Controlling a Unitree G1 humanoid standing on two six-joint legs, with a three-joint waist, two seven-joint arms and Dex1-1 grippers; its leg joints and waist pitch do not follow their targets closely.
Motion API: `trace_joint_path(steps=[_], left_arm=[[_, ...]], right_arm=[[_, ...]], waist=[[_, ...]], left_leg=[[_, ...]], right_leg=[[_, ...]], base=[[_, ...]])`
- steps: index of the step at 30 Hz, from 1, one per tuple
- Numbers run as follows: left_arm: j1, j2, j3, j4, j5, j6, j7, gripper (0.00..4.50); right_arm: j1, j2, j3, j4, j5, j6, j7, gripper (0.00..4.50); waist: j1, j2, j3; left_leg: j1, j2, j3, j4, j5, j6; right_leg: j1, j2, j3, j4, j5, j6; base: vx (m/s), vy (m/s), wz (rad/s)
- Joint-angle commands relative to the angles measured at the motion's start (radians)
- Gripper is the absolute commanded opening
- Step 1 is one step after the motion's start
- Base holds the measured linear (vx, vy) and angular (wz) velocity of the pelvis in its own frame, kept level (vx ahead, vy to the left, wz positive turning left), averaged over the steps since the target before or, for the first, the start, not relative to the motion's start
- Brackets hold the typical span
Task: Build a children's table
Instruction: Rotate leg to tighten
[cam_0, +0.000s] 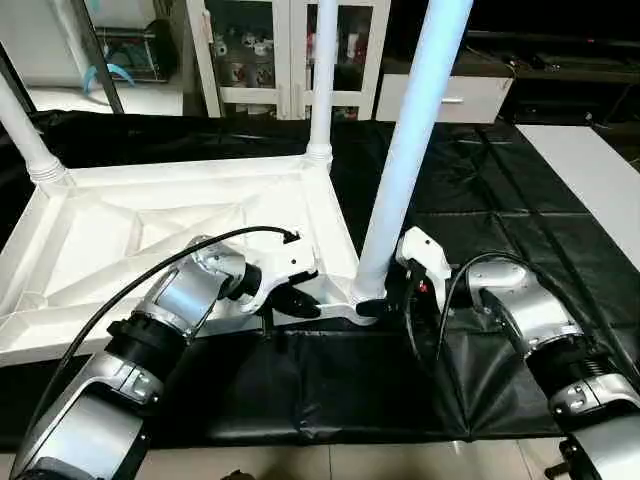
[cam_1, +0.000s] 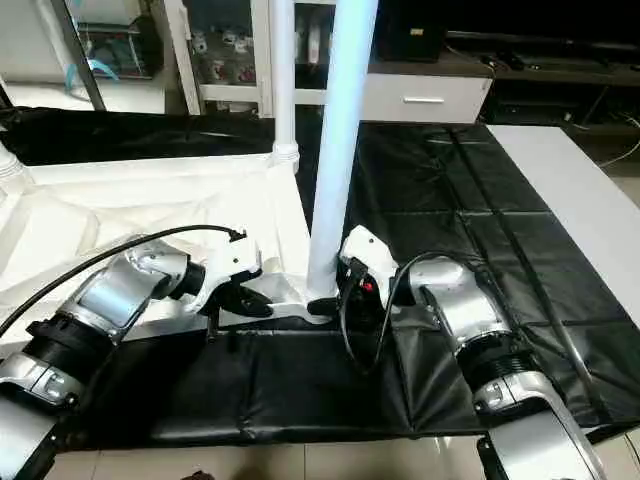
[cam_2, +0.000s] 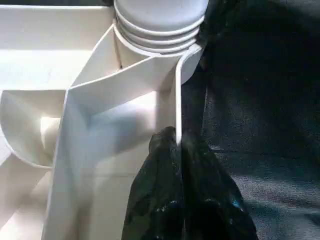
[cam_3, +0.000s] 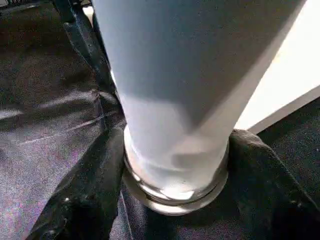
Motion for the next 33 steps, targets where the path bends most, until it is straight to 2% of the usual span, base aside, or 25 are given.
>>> trace_joint_path(steps=[1,3,7,8,10,12,14,16,17,19,20,22,24,26,27,31,32,33], left_arm=[[0.021,-0.013,-0.06,0.028,0.02,0.017,-0.02,0.0],[0.021,-0.017,-0.054,0.025,0.013,0.023,-0.018,0.0],[0.015,-0.038,-0.036,0.039,0.008,0.039,0.011,0.0],[0.001,-0.063,-0.021,0.067,0.014,0.049,0.063,0.0],[-0.014,-0.091,-0.002,0.096,0.014,0.056,0.113,0.0],[-0.031,-0.119,0.015,0.131,0.013,0.053,0.163,0.0],[-0.048,-0.142,0.027,0.166,0.018,0.04,0.208,0.0],[-0.06,-0.156,0.034,0.187,0.022,0.032,0.236,0.0],[-0.073,-0.169,0.043,0.209,0.026,0.026,0.264,0.0],[-0.087,-0.183,0.05,0.233,0.034,0.017,0.299,0.0],[-0.102,-0.2,0.062,0.263,0.042,0.008,0.344,0.0],[-0.112,-0.212,0.067,0.287,0.053,-0.001,0.382,0.0],[-0.116,-0.216,0.069,0.297,0.057,-0.007,0.395,0.0],[-0.124,-0.223,0.076,0.32,0.058,-0.017,0.418,0.0],[-0.122,-0.224,0.08,0.322,0.057,-0.02,0.42,0.0],[-0.118,-0.222,0.083,0.333,0.056,-0.031,0.416,0.0],[-0.113,-0.219,0.082,0.33,0.057,-0.033,0.41,0.0],[-0.11,-0.216,0.081,0.328,0.057,-0.034,0.405,0.0]], right_arm=[[-0.019,0.014,-0.026,0.004,0.019,-0.018,0.002,2.71],[-0.012,0.021,-0.039,-0.003,0.032,-0.022,-0.004,2.71],[0.0,0.062,-0.094,0.004,0.065,-0.026,-0.08,2.71],[0.006,0.112,-0.145,0.019,0.079,-0.026,-0.206,2.71],[0.017,0.164,-0.187,0.018,0.098,-0.015,-0.316,2.71],[0.028,0.223,-0.226,0.015,0.112,-0.015,-0.43,2.71],[0.032,0.277,-0.249,0.022,0.101,-0.035,-0.555,2.71],[0.034,0.311,-0.255,0.027,0.074,-0.06,-0.641,2.71],[0.027,0.343,-0.257,0.039,0.04,-0.084,-0.729,2.71],[0.017,0.381,-0.253,0.054,-0.01,-0.113,-0.849,2.71],[0.006,0.418,-0.239,0.069,-0.082,-0.135,-1.006,2.71],[-0.002,0.441,-0.216,0.072,-0.158,-0.139,-1.156,2.7],[-0.004,0.447,-0.208,0.073,-0.182,-0.139,-1.2,2.69],[-0.004,0.468,-0.173,0.064,-0.227,-0.177,-1.249,2.69],[0.0,0.486,-0.17,0.057,-0.209,-0.199,-1.216,2.69],[0.018,0.509,-0.172,0.031,-0.163,-0.277,-1.102,2.69],[0.027,0.499,-0.171,0.007,-0.147,-0.291,-1.073,2.69],[0.032,0.491,-0.171,-0.008,-0.137,-0.297,-1.057,3.25]], waist=[[-0.001,-0.004,-0.067],[-0.001,-0.008,-0.067],[-0.001,-0.007,-0.065],[-0.004,-0.011,-0.062],[-0.006,-0.005,-0.06],[-0.013,-0.007,-0.061],[-0.02,-0.006,-0.063],[-0.024,-0.004,-0.064],[-0.024,-0.003,-0.066],[-0.027,-0.003,-0.066],[-0.029,0.0,-0.069],[-0.03,-0.004,-0.071],[-0.028,-0.001,-0.071],[-0.025,-0.007,-0.071],[-0.025,-0.009,-0.071],[-0.021,-0.007,-0.069],[-0.02,-0.001,-0.07],[-0.021,-0.002,-0.07]], left_leg=[[0.0,0.022,0.002,-0.063,-0.182,0.048],[-0.001,0.022,0.002,-0.062,-0.174,0.052],[0.0,0.021,0.002,-0.064,-0.187,0.052],[-0.002,0.02,0.002,-0.065,-0.194,0.046],[0.002,0.018,-0.001,-0.067,-0.228,0.023],[-0.002,0.018,-0.004,-0.069,-0.228,0.011],[-0.004,0.016,-0.005,-0.07,-0.223,0.003],[-0.012,0.016,-0.008,-0.072,-0.205,0.002],[-0.005,0.017,-0.005,-0.069,-0.207,0.001],[-0.005,0.013,-0.002,-0.068,-0.189,0.0],[-0.003,0.012,-0.001,-0.067,-0.171,-0.005],[-0.003,0.01,-0.001,-0.066,-0.131,-0.008],[-0.001,0.01,0.002,-0.066,-0.141,0.001],[-0.004,0.01,0.003,-0.065,-0.132,0.015],[-0.005,0.009,0.005,-0.064,-0.136,0.024],[-0.008,0.011,0.005,-0.063,-0.138,0.041],[-0.007,0.011,0.005,-0.062,-0.131,0.043],[-0.008,0.011,0.005,-0.062,-0.128,0.046]], right_leg=[[0.054,-0.055,0.049,-0.065,-0.219,-0.229],[0.054,-0.054,0.048,-0.063,-0.204,-0.235],[0.052,-0.057,0.049,-0.067,-0.24,-0.228],[0.05,-0.055,0.049,-0.07,-0.27,-0.218],[0.047,-0.058,0.049,-0.078,-0.347,-0.193],[0.047,-0.058,0.049,-0.079,-0.354,-0.175],[0.046,-0.056,0.048,-0.076,-0.337,-0.175],[0.051,-0.055,0.046,-0.072,-0.314,-0.17],[0.046,-0.057,0.048,-0.073,-0.294,-0.178],[0.044,-0.055,0.051,-0.071,-0.266,-0.187],[0.043,-0.053,0.052,-0.068,-0.238,-0.191],[0.047,-0.048,0.051,-0.058,-0.166,-0.202],[0.047,-0.048,0.052,-0.056,-0.141,-0.205],[0.048,-0.048,0.053,-0.053,-0.121,-0.201],[0.048,-0.049,0.054,-0.055,-0.118,-0.199],[0.048,-0.052,0.055,-0.056,-0.123,-0.198],[0.048,-0.051,0.055,-0.053,-0.108,-0.202],[0.048,-0.05,0.055,-0.054,-0.098,-0.204]], base=[[0.0,0.0,0.0],[0.0,0.0,0.0],[0.0,0.0,0.0],[0.0,0.0,0.0],[0.0,0.0,0.0],[0.0,0.0,0.0],[0.0,0.0,0.0],[0.0,0.0,0.0],[0.0,0.0,0.0],[0.0,0.0,0.0],[0.0,0.0,0.0],[0.0,0.0,0.0],[0.0,0.0,0.0],[0.0,0.0,0.0],[0.0,0.0,0.0],[0.0,0.0,0.0],[0.0,0.0,0.0],[0.0,0.0,0.0]])
